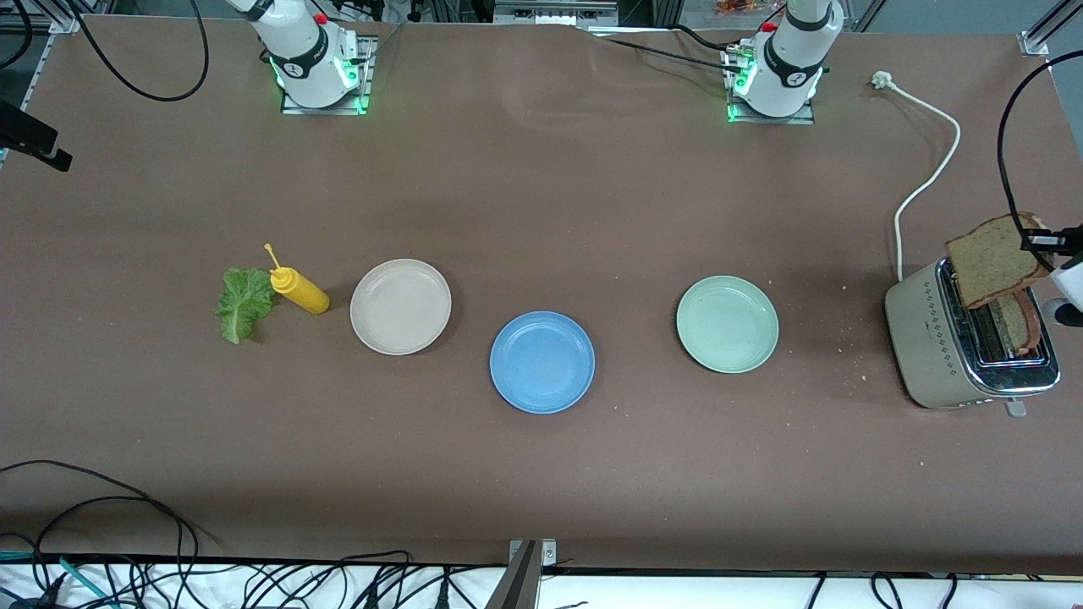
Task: Make sandwich in blue plate with both arms
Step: 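Lift the bread slice out and carry it toward the blue plate, then lower the bread onto the blue plate and open the left gripper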
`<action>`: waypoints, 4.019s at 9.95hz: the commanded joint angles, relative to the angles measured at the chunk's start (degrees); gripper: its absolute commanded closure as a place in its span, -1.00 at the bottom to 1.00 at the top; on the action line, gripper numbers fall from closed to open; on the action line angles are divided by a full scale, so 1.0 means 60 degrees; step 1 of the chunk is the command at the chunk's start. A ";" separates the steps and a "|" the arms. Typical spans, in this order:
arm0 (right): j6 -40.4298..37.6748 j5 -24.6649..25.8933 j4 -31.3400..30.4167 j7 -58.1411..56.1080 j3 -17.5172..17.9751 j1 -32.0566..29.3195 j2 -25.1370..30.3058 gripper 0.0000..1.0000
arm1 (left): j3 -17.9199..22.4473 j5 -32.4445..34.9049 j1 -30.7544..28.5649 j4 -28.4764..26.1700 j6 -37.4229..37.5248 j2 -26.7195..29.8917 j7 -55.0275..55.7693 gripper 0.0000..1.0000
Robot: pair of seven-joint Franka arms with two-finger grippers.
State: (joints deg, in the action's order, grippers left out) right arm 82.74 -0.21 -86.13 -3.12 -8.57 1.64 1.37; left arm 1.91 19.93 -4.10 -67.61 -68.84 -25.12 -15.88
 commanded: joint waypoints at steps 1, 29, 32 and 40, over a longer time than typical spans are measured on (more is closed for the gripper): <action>-0.0035 -0.0068 0.0131 -0.0066 -0.0021 -0.0010 0.0021 -1.00 | -0.0010 -0.1499 0.0301 0.0223 0.0282 0.0099 0.2007 1.00; 0.0140 -0.0039 0.0131 -0.0095 0.0008 -0.0025 -0.0038 -1.00 | 0.0078 -0.7087 0.6718 -0.0260 -0.9547 -0.3606 1.2476 1.00; 0.0244 -0.0068 0.0131 -0.0081 0.0008 -0.0010 -0.0096 -1.00 | 0.0093 -0.7000 0.6704 -0.0275 -0.9547 -0.3709 1.2374 1.00; 0.0126 -0.0068 0.0131 -0.0052 0.0008 0.0004 -0.0038 -1.00 | 0.0107 -0.6926 0.6601 -0.0802 -0.9168 -0.3885 1.2359 1.00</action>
State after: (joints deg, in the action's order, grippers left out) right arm 84.07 -0.23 -86.04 -3.12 -8.37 1.67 1.01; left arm 1.97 -20.69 35.36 -71.36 -125.32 -48.84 58.77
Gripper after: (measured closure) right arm 0.000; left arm 0.978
